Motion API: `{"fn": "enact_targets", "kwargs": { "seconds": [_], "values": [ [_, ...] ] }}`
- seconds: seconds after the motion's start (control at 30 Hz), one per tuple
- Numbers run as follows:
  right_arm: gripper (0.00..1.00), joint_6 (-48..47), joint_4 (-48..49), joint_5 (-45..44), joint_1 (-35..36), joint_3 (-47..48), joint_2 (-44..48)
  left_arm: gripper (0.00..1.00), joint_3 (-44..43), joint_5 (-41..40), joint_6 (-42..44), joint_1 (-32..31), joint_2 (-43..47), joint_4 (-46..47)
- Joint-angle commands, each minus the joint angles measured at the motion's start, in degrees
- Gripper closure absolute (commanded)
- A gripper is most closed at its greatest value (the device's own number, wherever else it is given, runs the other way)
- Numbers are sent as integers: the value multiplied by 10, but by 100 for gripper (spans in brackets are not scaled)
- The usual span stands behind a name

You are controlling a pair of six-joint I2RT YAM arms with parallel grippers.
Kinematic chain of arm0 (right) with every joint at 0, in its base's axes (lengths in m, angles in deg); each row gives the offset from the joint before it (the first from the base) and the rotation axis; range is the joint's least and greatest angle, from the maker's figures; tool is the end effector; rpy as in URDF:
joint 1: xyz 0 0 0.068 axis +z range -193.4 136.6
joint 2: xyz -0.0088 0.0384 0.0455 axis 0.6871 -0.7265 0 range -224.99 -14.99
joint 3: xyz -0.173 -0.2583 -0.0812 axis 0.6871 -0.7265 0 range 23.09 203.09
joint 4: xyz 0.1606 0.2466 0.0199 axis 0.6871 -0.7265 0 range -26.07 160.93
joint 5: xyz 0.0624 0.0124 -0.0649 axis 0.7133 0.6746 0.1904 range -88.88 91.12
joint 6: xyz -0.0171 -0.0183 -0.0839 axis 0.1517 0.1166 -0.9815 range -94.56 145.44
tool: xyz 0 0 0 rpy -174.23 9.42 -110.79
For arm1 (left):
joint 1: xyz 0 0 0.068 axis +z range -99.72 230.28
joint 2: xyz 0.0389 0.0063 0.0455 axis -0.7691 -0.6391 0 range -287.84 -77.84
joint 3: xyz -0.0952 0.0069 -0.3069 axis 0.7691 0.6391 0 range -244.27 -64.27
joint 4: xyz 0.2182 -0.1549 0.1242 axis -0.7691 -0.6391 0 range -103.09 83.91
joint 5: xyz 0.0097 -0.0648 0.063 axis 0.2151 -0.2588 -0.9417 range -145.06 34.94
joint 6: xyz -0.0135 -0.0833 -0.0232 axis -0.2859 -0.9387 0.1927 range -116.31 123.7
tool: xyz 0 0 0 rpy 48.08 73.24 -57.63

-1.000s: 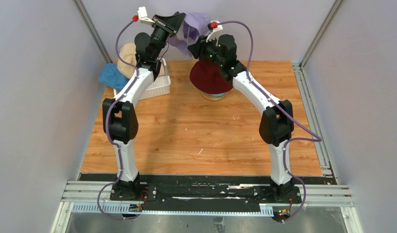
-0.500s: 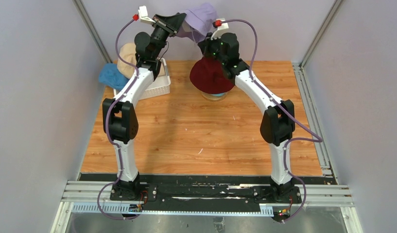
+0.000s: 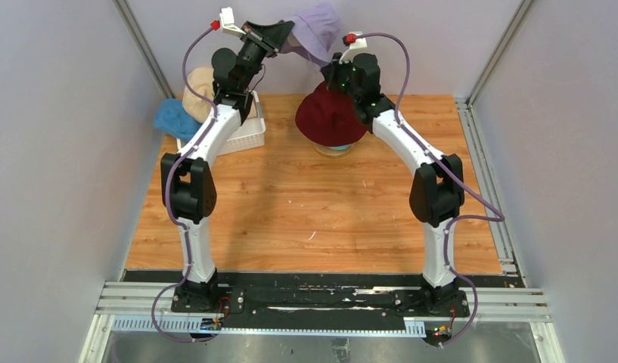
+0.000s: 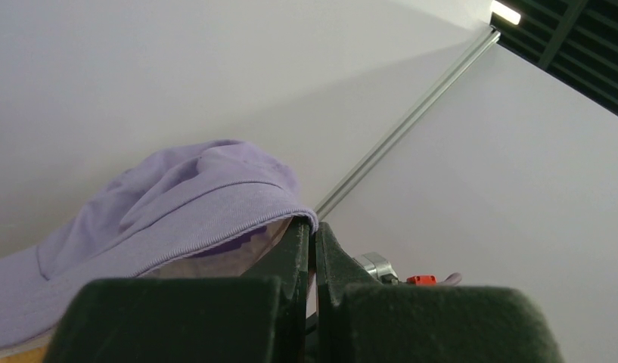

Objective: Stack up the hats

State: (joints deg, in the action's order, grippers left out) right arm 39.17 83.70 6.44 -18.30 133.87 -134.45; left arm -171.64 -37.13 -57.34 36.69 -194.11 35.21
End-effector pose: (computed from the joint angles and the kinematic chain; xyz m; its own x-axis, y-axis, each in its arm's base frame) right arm 0.5507 0.2660 0.4146 -0.0574 0.2341 -0.9705 -0.5070 0.8306 0.2303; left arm 0.5486 -0.1572 0.4901 -0.1644 -0.8166 -0.5532 0.6864 0.3081 -0.6587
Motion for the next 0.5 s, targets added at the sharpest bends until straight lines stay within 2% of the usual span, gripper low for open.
{"fn": "enact_targets", "kwargs": {
  "seconds": [0.0, 0.47],
  "values": [
    [96, -14, 16, -30, -15, -3, 30, 100, -18, 13, 6, 1, -3, 28],
    [95, -24, 38, -53, -53, -55, 79, 100, -27, 48, 1, -27, -31, 41]
  ]
}}
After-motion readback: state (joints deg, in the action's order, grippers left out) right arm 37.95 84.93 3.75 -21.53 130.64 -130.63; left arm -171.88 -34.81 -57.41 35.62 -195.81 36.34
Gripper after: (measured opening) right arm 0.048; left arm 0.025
